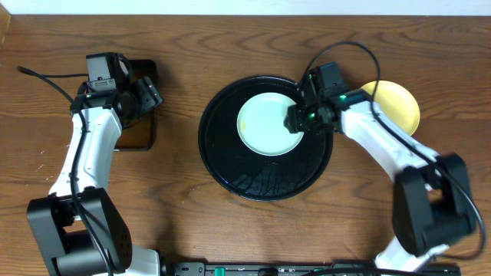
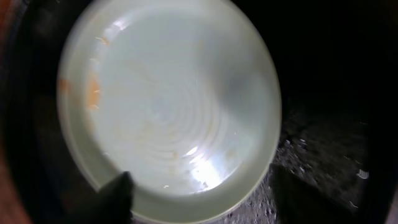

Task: Clean dirty plates on tray and stack at the side

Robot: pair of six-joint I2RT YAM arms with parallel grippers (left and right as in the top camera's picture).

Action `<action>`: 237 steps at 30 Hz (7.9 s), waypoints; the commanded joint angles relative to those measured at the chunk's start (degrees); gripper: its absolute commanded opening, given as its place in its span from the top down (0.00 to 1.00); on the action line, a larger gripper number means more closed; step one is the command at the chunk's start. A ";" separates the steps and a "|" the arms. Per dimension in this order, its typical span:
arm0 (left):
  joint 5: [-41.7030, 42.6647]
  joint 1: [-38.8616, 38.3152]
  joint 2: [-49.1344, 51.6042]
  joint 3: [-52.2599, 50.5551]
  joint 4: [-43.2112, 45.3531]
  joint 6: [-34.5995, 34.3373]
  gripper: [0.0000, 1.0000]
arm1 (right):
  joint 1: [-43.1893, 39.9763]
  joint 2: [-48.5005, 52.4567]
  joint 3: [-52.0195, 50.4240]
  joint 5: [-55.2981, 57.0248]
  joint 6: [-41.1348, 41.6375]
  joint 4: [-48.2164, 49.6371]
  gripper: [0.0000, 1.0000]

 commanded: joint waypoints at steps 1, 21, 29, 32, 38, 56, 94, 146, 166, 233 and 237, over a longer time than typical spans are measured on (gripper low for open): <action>15.56 -0.07 0.22 -0.39 -1.84 -3.04 0.19 | -0.22 -4.07 1.90 6.40 0.33 -0.85 0.21; -1.55 -30.16 2.64 -0.37 -3.69 -7.10 0.27 | -4.83 8.94 1.79 6.80 8.59 0.74 0.31; -8.46 -33.22 7.58 -0.37 0.02 -5.14 0.30 | -4.48 10.21 1.77 5.57 8.13 1.05 0.41; -12.83 -33.05 7.96 -0.37 0.13 -5.16 0.31 | -4.20 10.88 1.77 5.57 7.98 1.18 0.43; -22.38 -29.55 6.51 0.02 0.17 -5.31 0.30 | -2.84 12.70 1.75 5.53 7.98 1.14 0.43; -21.99 -10.10 7.74 0.44 12.24 -5.60 0.22 | 3.13 14.67 1.75 6.47 8.00 5.64 0.49; -16.94 3.37 20.83 2.12 21.77 -1.42 0.31 | 4.33 14.67 1.75 6.47 7.98 3.96 0.94; -5.92 5.81 6.34 1.22 19.80 6.67 0.92 | 4.52 14.67 1.75 6.86 7.54 3.93 0.98; 11.78 1.90 -9.38 1.25 7.30 0.59 0.93 | 4.52 14.67 1.75 6.86 7.54 4.11 0.99; -17.40 -10.32 0.63 -0.33 6.86 -3.26 0.93 | 4.52 14.64 1.77 6.86 7.56 4.13 0.99; -13.20 -3.93 2.19 -0.46 5.40 -3.26 0.92 | 4.52 14.19 1.81 6.88 7.54 4.13 0.99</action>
